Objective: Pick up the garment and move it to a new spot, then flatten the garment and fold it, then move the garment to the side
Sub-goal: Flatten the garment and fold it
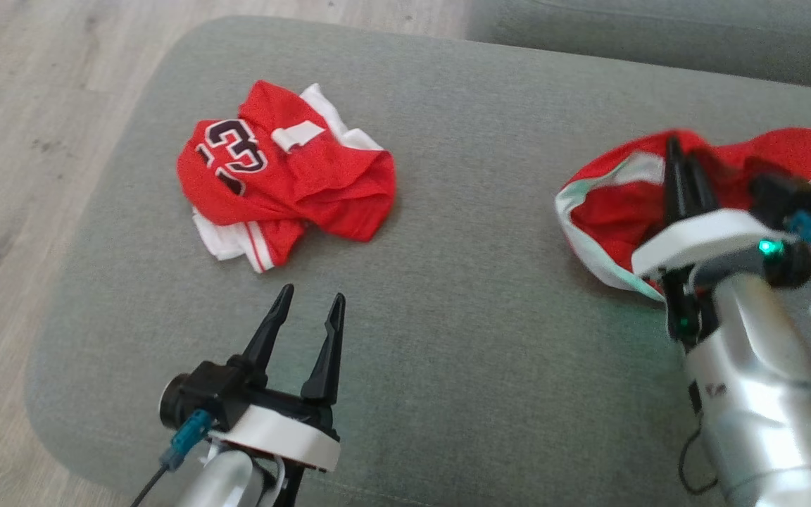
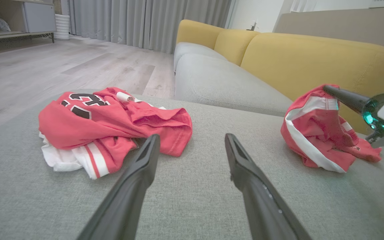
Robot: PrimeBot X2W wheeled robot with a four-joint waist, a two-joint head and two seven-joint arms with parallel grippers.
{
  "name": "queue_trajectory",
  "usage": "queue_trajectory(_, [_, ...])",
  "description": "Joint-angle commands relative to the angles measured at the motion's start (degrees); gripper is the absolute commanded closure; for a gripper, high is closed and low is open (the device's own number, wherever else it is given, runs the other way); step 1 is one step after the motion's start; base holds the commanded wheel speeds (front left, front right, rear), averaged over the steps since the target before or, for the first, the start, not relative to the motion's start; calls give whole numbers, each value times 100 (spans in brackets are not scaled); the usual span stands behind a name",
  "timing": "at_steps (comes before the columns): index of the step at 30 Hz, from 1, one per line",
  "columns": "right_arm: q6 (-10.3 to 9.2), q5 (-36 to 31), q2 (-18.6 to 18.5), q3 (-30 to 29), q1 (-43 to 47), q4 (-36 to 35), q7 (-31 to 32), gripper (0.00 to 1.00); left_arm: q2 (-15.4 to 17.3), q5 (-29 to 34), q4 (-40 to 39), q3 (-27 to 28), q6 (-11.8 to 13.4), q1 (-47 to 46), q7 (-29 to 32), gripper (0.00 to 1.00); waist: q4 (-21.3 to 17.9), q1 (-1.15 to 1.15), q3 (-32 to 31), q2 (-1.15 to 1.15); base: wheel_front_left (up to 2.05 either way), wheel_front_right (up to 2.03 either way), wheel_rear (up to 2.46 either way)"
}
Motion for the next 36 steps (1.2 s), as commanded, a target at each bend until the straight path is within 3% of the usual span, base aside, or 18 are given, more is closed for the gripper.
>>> queue_trajectory(1, [39, -227, 17, 92, -371, -145, -40, 100, -6, -5, -128, 176, -12, -141, -64, 0, 116, 0, -86, 0, 0, 0, 0])
queue_trajectory(8, [39, -2124, -9, 454, -1269, 257, 1014, 100, -89, -13, -86, 107, -54, -110, -68, 0, 546, 0, -58, 0, 0, 0, 0])
queue_trajectory(13, [39, -2584, -4, 773, -1745, 748, 1263, 100, -161, -19, -8, 37, -104, -128, -69, 0, 743, 0, 27, 0, 0, 0, 0])
queue_trajectory(15, [39, -2862, -7, 1022, -1938, 1041, 1268, 0, -186, -18, 35, 13, -119, -137, -70, 0, 804, 0, 61, 0, 0, 0, 0])
queue_trajectory(18, [39, -3005, 3, 1203, -2051, 1438, 1204, 0, -211, -12, 74, 5, -125, -154, -71, 0, 830, 0, 74, 0, 0, 0, 0])
queue_trajectory(22, [39, -2646, 14, 1478, -1882, 1642, 954, 0, -194, -11, 71, 107, -106, -165, -71, 0, 671, 0, 51, 0, 0, 0, 0])
queue_trajectory(24, [39, -2110, 15, 1818, -1600, 1464, 786, 0, -145, 3, 22, 223, -79, -143, -71, 0, 401, 0, -10, 0, 0, 0, 0])
queue_trajectory(30, [39, -1507, 16, 2305, -953, 819, 815, 0, -13, 60, -101, 412, -41, -103, -72, 0, -260, 0, -176, 0, 0, 0, 0])
queue_trajectory(36, [39, -1490, 16, 1813, -149, 115, 632, 0, 20, 96, -223, 491, 5, -41, -72, 0, -745, 0, -417, 0, 0, 0, 0])
